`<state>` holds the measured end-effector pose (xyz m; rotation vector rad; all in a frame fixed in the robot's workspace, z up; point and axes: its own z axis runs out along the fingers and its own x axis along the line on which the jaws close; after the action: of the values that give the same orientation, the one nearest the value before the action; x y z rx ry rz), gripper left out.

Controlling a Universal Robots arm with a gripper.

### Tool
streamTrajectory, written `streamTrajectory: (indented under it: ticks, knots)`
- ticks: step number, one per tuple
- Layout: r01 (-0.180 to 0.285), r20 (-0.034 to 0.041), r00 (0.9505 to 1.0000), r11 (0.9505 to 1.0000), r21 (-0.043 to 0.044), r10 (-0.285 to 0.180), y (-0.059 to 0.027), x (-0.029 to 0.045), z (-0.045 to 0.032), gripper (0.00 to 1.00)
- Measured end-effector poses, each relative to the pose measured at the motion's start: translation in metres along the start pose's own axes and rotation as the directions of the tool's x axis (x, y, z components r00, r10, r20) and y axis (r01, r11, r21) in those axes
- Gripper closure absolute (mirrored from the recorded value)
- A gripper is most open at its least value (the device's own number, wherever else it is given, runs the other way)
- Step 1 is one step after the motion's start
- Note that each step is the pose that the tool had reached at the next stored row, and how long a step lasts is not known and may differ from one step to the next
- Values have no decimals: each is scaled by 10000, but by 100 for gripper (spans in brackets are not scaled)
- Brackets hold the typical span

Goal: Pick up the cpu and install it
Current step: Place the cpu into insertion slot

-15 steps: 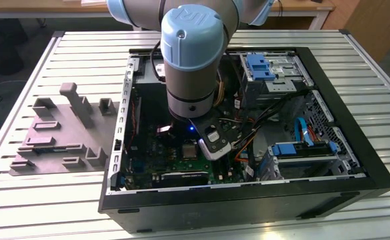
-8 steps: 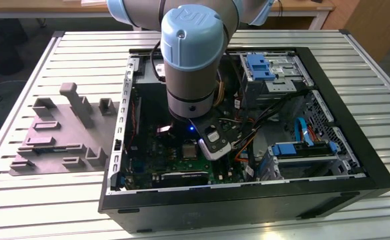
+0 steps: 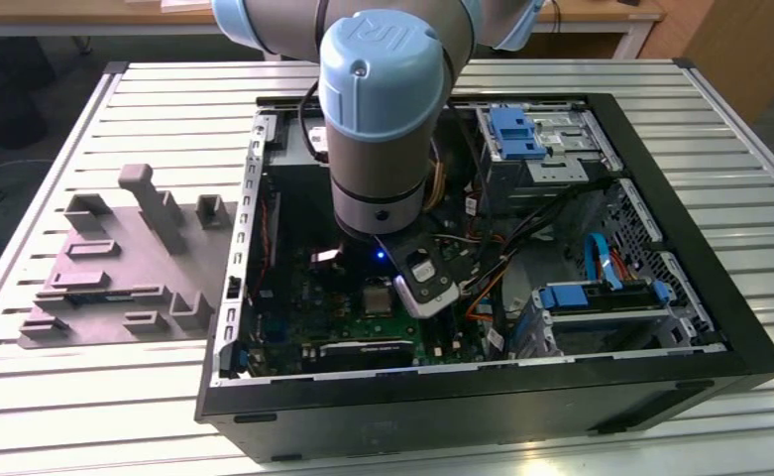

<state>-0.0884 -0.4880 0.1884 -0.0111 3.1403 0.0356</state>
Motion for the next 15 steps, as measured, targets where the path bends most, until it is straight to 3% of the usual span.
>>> streamTrajectory:
  ticks: [6, 7, 15]
  knots:
    - [0, 1, 10000, 10000, 0, 0, 0, 0, -3, 47]
    - [0, 0, 10000, 10000, 0, 0, 0, 0, -3, 53]
    - [-1, -1, 10000, 10000, -3, 1, 1, 0, -27, 53]
